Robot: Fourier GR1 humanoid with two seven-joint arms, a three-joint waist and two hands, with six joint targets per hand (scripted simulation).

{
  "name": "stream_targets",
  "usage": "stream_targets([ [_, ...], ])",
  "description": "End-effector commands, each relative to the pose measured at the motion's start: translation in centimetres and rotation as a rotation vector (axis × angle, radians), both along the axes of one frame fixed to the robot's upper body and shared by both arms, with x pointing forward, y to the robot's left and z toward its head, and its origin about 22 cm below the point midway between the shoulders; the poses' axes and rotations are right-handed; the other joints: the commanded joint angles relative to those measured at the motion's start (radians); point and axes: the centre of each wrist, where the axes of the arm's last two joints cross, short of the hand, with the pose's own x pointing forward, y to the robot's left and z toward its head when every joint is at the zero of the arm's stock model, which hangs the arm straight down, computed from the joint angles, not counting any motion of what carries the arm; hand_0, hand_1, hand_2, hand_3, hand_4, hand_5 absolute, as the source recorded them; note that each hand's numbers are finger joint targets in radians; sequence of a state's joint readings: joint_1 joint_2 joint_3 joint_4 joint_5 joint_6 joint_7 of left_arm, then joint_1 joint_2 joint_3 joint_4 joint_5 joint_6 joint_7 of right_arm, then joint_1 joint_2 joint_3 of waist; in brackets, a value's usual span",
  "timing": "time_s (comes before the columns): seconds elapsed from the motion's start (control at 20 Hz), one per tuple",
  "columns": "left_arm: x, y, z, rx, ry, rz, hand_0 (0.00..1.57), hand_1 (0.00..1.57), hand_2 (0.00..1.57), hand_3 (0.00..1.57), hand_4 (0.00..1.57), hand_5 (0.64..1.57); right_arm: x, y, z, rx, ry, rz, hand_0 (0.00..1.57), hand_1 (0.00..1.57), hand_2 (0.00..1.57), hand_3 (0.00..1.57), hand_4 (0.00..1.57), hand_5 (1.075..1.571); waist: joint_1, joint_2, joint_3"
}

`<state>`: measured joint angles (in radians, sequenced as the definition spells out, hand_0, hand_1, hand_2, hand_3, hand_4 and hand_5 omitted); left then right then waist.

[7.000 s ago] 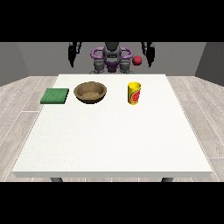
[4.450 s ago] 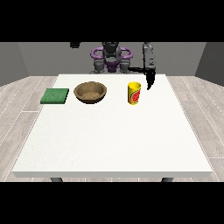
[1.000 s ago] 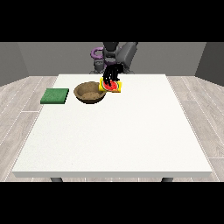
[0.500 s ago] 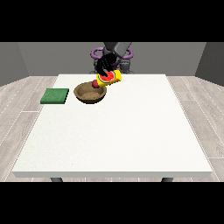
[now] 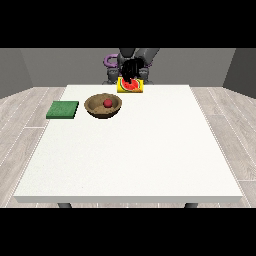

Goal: Pick the cup and pour the ball into the bowl, then pick the bowl and place it on the pad

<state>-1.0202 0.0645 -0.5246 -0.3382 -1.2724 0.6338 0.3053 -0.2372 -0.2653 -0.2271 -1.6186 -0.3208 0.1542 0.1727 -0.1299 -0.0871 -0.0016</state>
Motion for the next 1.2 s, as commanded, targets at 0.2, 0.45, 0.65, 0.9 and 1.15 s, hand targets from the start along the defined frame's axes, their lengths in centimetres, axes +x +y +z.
stream_targets([
  [0.2,-0.3,7.4,-0.1,-0.6,-0.067,0.113,1.15,1.15,1.57,1.57,0.82,1.57,-1.1,-1.2,1.1,0.007,-0.072,-0.042,0.0,0.0,0.0,0.0,0.39,1.565,0.051,0.068,-0.0052],
  [0.45,-3.2,12.3,-3.0,-0.763,-0.139,0.081,1.55,1.55,1.57,1.57,1.31,1.549,-2.2,0.3,2.6,0.0,-0.182,0.005,0.0,0.0,0.0,0.0,0.4,1.566,0.027,0.186,-0.0061],
  [0.65,-2.5,11.4,-0.1,-1.081,-0.165,-0.027,1.5,1.5,1.57,1.57,1.47,1.461,-2.4,0.6,3.3,0.009,-0.187,-0.005,0.0,0.0,0.0,0.0,0.42,1.565,0.075,0.202,-0.0123],
  [0.9,-2.6,6.8,1.5,-1.614,-0.026,-0.23,1.22,1.22,1.39,1.06,0.7,1.56,-2.3,1.1,2.6,0.041,-0.169,-0.039,0.0,0.0,0.0,0.06,0.48,1.565,0.137,0.204,-0.0194],
  [1.15,-2.5,14.2,2.2,-1.792,-0.035,-0.493,0.17,0.17,0.0,0.0,0.2,1.566,-2.9,2.5,3.9,0.043,-0.206,-0.087,0.0,0.0,0.0,0.0,0.51,1.563,0.201,0.291,-0.0065],
])
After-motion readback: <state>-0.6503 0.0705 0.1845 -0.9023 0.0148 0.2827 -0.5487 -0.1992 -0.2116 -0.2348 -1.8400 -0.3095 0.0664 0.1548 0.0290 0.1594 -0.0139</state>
